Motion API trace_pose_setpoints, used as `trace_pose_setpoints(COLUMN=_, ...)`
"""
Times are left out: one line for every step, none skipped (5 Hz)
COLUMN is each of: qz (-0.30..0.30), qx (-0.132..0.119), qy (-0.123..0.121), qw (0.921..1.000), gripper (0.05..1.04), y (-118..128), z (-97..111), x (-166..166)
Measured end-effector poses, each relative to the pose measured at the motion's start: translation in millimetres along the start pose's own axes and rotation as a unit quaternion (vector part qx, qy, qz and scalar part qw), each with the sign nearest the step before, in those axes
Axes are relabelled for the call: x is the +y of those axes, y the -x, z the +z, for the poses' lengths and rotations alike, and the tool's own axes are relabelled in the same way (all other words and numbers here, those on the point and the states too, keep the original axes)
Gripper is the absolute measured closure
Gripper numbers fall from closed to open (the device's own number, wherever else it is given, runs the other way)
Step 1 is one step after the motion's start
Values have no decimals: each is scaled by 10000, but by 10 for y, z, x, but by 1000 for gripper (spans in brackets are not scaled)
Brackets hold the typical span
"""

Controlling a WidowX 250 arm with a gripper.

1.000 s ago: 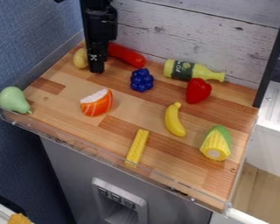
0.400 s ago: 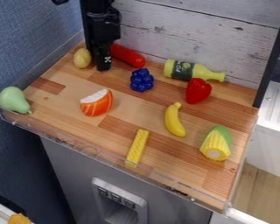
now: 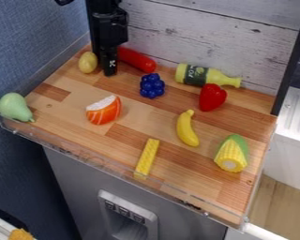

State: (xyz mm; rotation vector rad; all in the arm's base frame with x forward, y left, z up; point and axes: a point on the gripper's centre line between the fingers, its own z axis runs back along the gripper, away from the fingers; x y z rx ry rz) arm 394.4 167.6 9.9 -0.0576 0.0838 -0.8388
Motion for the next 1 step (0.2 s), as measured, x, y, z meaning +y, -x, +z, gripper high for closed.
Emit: trace_pose_setpoints(qz=-549, qx=17, qy=-21, qw=9985, gripper=1026, y=-4, z=2, x=32)
